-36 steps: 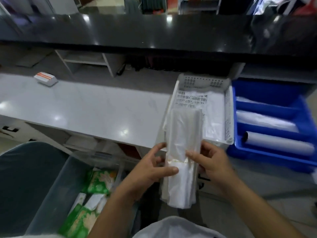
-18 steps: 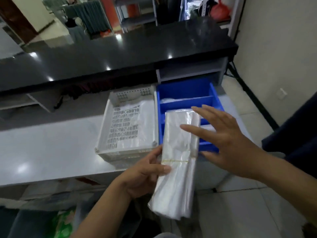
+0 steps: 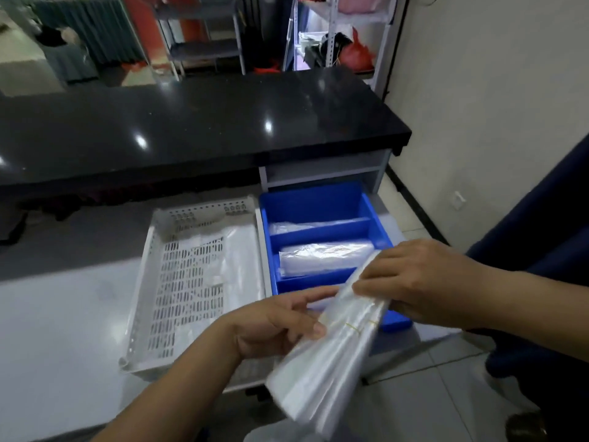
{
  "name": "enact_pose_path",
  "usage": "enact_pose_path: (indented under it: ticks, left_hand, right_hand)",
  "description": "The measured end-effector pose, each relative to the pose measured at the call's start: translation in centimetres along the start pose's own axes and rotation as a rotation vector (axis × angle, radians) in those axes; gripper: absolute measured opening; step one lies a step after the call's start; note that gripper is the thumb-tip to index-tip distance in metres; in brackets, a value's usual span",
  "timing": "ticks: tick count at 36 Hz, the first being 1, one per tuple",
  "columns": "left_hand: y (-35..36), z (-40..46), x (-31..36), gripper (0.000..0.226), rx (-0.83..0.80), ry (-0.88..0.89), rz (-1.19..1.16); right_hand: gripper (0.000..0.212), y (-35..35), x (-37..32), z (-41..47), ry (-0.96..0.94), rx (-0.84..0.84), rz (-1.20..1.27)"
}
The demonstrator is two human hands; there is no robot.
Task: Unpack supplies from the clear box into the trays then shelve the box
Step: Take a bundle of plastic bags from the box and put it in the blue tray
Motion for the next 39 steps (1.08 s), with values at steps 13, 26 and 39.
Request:
enact_pose_path:
  ticks: [13, 26, 39]
  left_hand:
    - [-0.6, -2.6, 8.2, 0.086, 0.886, 0.012, 1.491]
    - [-8.6, 7.8, 8.2, 0.045, 1.262, -0.05, 1.719]
    - [-11.2, 11.7, 7.3, 0.028, 1.318, -0.13, 1.666]
  right_hand:
    - [0.019, 3.8, 8.1, 3.1, 0.559, -0.299, 0.055]
    - [0.015, 13.2, 13.7, 4.5, 0.688, -0.243, 0.091]
    - [0.016, 18.8, 16.2, 3.7, 0.586, -0.244, 0.059]
Point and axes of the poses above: each hand's wrist, its own z-axis towards the middle knuckle, its own y-axis out of the palm, x = y × z, the point moved 1 cm from there along z, towards the middle knuckle, and after that the axes turned 10 degrees about -y, right-handed, at the moved point
